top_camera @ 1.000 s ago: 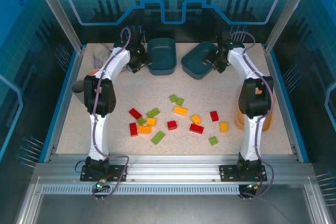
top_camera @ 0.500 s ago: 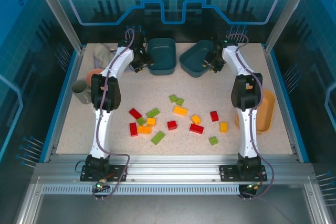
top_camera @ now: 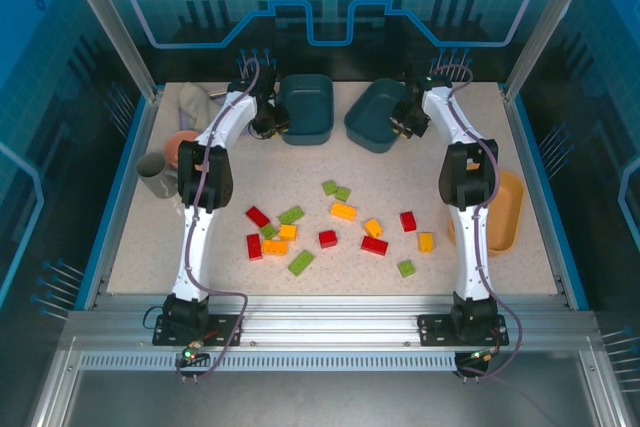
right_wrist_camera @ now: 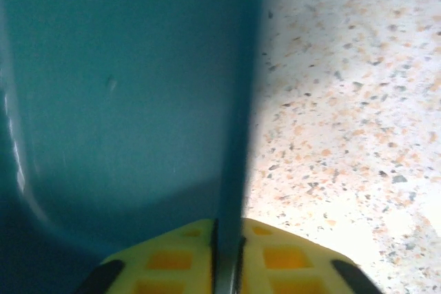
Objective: Sort the legos into containers by color
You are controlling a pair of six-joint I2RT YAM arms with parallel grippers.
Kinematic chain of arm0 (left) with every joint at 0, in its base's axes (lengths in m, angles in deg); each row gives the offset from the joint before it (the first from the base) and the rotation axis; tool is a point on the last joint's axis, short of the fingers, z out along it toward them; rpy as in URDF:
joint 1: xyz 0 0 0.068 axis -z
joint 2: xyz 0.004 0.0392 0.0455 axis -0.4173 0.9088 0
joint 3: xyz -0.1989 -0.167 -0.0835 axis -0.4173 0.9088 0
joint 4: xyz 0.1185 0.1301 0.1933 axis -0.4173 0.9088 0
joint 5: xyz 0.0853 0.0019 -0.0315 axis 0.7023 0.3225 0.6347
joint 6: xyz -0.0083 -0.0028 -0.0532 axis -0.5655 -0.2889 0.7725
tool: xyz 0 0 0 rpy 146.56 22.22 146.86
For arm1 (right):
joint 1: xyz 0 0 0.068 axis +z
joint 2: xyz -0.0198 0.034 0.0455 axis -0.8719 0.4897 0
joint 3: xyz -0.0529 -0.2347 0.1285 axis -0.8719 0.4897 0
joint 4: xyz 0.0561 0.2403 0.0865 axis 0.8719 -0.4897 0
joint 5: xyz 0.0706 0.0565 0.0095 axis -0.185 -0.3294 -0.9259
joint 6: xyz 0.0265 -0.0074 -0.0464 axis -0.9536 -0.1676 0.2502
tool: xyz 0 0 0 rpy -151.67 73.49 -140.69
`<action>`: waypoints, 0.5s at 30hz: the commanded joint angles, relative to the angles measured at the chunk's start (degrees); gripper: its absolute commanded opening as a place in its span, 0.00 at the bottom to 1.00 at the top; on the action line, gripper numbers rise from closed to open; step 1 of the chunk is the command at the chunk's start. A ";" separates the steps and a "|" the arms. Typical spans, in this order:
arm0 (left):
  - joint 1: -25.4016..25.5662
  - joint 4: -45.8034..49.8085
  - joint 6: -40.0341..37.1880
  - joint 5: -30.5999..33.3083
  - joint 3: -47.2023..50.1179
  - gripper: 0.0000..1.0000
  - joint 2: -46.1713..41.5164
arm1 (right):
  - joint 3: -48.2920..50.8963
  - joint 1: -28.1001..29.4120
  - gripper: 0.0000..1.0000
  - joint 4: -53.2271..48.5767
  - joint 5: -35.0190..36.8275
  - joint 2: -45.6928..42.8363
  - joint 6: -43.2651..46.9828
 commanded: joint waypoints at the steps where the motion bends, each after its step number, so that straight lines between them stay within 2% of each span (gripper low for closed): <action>1: 0.10 1.27 -2.25 -2.10 -1.79 0.12 0.13 | -2.03 0.42 0.08 -4.28 3.23 0.93 2.58; 5: 1.08 2.56 -3.63 -2.13 -1.24 0.00 -1.04 | -2.01 0.34 0.04 -5.92 5.95 -0.11 7.31; 10: 2.51 2.95 -2.89 -0.79 3.99 0.00 -5.42 | 0.04 0.38 0.02 -6.38 8.48 -3.04 13.61; 15: 4.78 3.15 -1.46 0.74 11.60 0.00 -10.36 | 2.96 0.99 0.01 -5.52 6.76 -5.29 19.06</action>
